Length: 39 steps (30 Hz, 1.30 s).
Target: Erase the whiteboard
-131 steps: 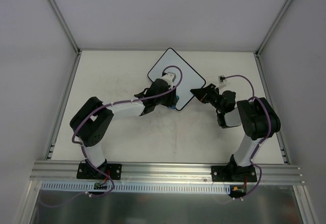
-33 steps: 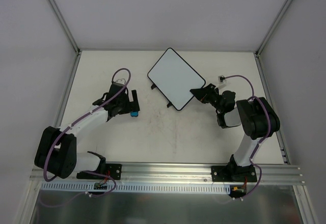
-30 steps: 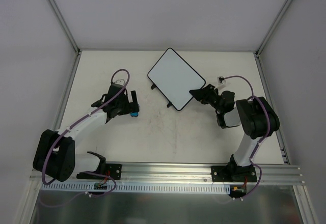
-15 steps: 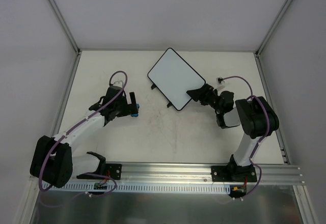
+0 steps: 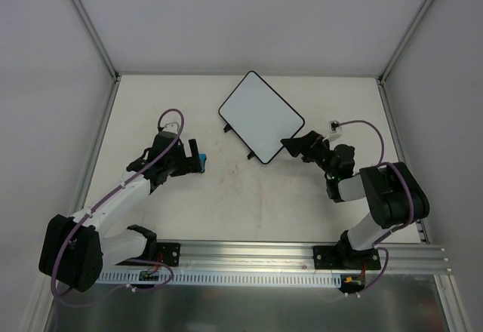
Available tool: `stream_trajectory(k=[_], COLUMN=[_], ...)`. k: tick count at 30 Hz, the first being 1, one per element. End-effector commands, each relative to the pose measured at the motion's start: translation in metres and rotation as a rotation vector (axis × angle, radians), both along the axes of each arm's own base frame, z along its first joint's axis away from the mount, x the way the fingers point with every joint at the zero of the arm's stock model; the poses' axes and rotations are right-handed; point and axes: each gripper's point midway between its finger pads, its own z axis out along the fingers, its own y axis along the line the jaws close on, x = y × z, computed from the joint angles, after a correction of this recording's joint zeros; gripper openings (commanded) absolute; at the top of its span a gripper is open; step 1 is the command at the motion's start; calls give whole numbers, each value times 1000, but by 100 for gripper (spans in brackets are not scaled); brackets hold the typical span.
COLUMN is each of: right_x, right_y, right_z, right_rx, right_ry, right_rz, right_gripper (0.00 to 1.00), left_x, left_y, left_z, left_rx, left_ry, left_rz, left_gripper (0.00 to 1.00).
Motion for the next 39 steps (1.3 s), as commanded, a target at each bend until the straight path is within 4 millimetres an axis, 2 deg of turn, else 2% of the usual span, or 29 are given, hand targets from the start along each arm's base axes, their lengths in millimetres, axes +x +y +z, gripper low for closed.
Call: stream_trajectory(k=[1,3,8,11,12,13,14,15,16,17,18,20,26,27,29,30,32,33,35,39], right_x=[-3,-11,-29,-39,-44,-50,-54,-58,-61,-66,-71,-76,-90,-93,-95,-95,-96,-95,-93,-92], right_y=[-6,-7,-22,-33,-37,-42,-45,-50,-53,-58,-60,-68,-85,-92,-99,-105,-108,-119,-131,-135], right_z=[60,66,53,54,38,58,61,52,57,73,64,73,53,49,46,40,39,34,31,21], right_rx=[42,55,1,-75,-121,-156,-183,-225,-242,-260,-290,-318,-406,-434,-450,-468,-465,-479,-477,-484], right_ry=[-252,-262,-203,-190,-126,-203,-210,-165,-184,-245,-206,-243,-209,-199,-182,-155,-151,-126,-96,-52], right_rz=[-37,-39,-97,-138,-143,-153,-160,-175,-183,-201,-198,-230,-277,-299,-330,-358,-378,-434,-510,-530], right_gripper=[99,99,99,99,99,99,99,99,99,99,99,99,99,99,99,99,99,99,99,99], left_x=[2,2,-1,-3,-4,-5,-5,-5,-5,-6,-6,-7,-10,-11,-14,-15,-19,-20,-23,-28], left_y=[7,7,13,18,19,20,20,20,20,21,21,23,28,29,32,33,36,37,38,41], left_z=[10,15,12,12,15,14,17,21,24,25,29,31,43,50,49,56,52,57,52,53], left_rx=[4,7,39,54,57,61,57,54,49,50,47,47,36,29,31,22,23,14,11,-11], left_ry=[-49,-67,-77,-91,-106,-110,-120,-140,-151,-157,-175,-190,-267,-299,-316,-348,-361,-388,-394,-448], left_rz=[23,14,8,15,12,11,8,7,6,4,5,9,23,23,35,37,43,46,51,61], left_gripper=[99,99,99,99,99,99,99,99,99,99,99,99,99,99,99,99,99,99,99,99])
